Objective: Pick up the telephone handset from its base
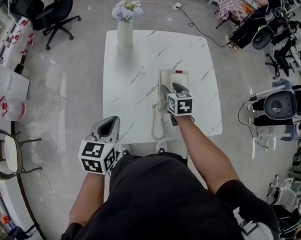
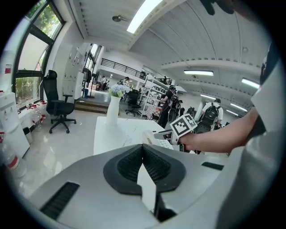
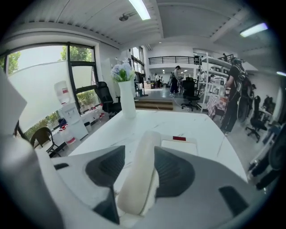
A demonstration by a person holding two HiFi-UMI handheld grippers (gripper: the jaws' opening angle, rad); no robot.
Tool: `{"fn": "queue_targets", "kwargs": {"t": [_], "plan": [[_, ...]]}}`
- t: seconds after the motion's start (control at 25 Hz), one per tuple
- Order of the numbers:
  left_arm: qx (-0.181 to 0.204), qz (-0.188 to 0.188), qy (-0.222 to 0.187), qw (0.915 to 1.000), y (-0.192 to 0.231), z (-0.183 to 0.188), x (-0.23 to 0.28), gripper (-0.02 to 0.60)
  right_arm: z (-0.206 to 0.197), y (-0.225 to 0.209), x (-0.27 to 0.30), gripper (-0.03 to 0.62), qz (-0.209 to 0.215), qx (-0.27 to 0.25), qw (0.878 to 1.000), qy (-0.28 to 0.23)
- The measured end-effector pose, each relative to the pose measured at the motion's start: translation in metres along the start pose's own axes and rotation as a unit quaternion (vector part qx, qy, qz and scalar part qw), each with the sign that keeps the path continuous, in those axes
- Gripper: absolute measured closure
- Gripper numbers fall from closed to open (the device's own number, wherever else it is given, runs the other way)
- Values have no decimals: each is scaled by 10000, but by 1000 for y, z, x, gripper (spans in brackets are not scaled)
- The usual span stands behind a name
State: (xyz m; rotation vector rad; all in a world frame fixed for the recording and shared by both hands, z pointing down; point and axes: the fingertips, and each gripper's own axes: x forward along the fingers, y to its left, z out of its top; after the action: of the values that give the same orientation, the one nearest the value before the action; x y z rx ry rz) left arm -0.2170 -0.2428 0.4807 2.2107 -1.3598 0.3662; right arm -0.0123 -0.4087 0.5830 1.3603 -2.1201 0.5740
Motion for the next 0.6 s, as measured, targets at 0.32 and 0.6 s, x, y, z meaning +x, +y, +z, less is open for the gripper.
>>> {"fn": "queue_targets", "kwargs": {"t": [0.32,0.6], "plan": [[-71,18,53,10000,14,1,1,580,-12,-5,26,401,-154,49,9992,359],[-121,92,75,9999,26,0,1,580,-25,-9,41,380,-282,116,9972,685]]}}
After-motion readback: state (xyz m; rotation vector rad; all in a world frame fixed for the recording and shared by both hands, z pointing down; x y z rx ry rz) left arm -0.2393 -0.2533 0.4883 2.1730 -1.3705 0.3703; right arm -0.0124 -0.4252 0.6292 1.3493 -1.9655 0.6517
